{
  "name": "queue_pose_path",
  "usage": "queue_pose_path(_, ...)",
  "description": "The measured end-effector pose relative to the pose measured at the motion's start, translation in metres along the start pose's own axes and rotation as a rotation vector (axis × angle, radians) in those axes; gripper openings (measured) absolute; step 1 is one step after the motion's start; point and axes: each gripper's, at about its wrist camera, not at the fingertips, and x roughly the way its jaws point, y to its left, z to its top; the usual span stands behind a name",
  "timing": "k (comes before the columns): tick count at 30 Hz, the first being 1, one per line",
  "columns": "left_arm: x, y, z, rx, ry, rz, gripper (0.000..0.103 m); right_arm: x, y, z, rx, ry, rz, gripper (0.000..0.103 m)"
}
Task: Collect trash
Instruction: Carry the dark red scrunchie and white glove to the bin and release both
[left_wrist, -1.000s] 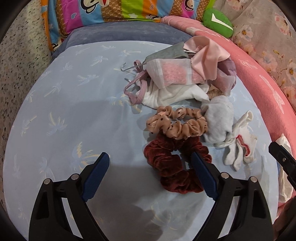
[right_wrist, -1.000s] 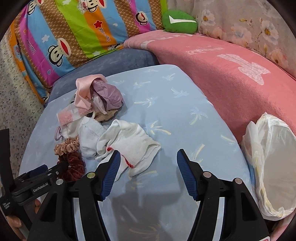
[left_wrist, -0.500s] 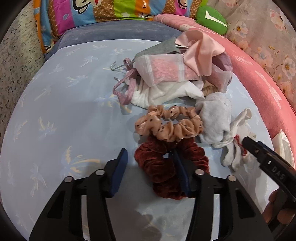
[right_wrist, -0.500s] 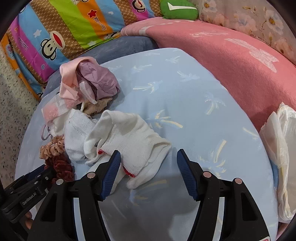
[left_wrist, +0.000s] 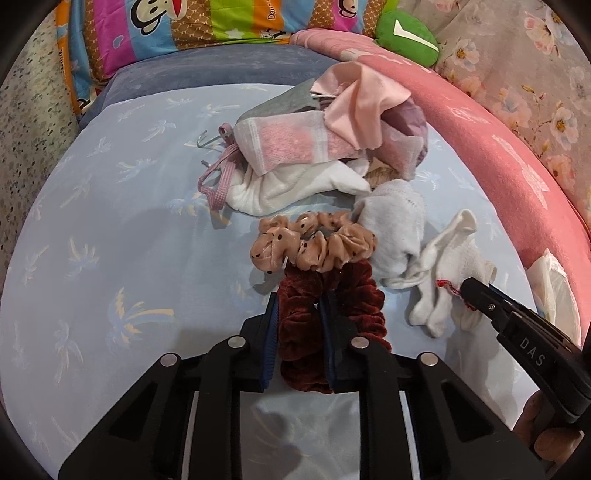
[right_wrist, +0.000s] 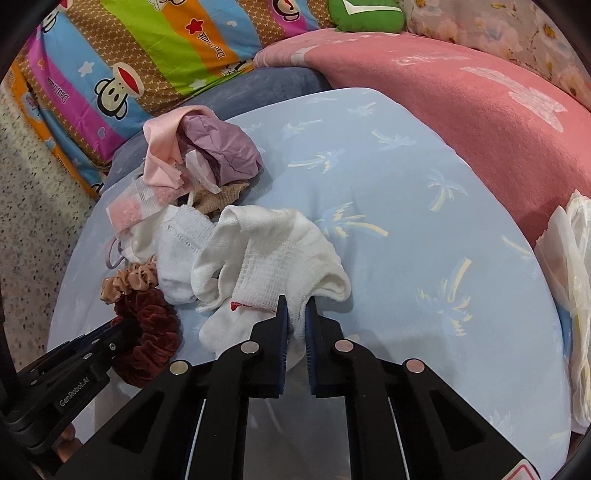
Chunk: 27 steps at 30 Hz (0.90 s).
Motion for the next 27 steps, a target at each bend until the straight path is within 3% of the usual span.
queue_pose_path(13, -0.041, -0.049, -0.003, 0.093, -0.083, -0.051, 0.019, -0.086, -0.019, 0.006, 0.021, -0.144, 0.019, 0.008)
queue_pose_path(27, -0.093, -0.136, 0.003, 0.225, -0.188, -0.126, 0.019, -0.195, -0.08, 0.011, 0.075, -0.312, -0.023, 0.008)
